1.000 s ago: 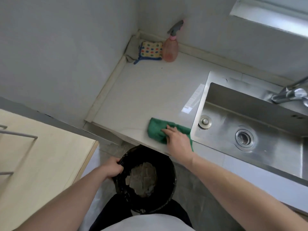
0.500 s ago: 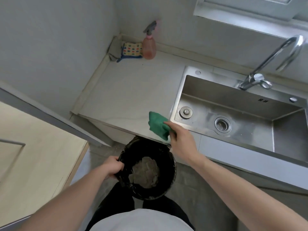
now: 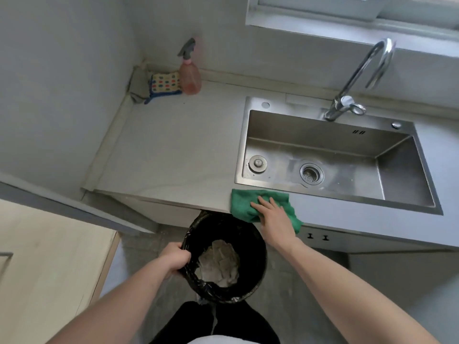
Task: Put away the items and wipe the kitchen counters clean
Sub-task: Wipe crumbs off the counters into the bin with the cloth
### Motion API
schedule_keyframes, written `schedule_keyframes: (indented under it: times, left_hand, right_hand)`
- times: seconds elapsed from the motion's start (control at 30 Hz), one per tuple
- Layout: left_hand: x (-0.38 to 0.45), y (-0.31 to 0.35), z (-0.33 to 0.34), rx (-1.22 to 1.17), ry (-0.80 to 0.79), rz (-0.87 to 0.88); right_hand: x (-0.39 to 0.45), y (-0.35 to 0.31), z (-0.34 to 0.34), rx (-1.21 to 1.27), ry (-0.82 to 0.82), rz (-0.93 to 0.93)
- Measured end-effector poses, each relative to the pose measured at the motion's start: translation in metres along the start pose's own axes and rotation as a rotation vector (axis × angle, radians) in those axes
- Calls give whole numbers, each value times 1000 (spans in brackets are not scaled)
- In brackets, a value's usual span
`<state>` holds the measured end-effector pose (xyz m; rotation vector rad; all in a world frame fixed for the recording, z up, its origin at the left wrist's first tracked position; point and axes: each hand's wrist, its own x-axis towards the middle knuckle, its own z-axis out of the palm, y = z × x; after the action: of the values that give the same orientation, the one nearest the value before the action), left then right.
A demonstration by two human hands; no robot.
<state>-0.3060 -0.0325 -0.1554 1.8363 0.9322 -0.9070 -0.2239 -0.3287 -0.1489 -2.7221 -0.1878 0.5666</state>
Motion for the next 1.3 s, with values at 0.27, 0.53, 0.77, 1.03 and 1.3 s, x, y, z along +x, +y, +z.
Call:
schedule_keyframes:
  times: [0.27,0.53,0.77,1.03,1.3]
  left_hand:
    - [20,2,2,147,-72,64]
    - [-2,17,17,142,-70,60]
    - [-17,33,50,133,-14,63]
    - [-34,44,122,54,15,20]
    - [-47,52,195,3,-4,12]
  right_hand:
    - [-10,60,-44,137,249,349]
    - [13,-8,-41,100,227,6]
    - [20,15,-13,-58,-24,-56]
    - [-19,131,-58,-54,-8,2]
    - [-53,247,-94,-39,40,83]
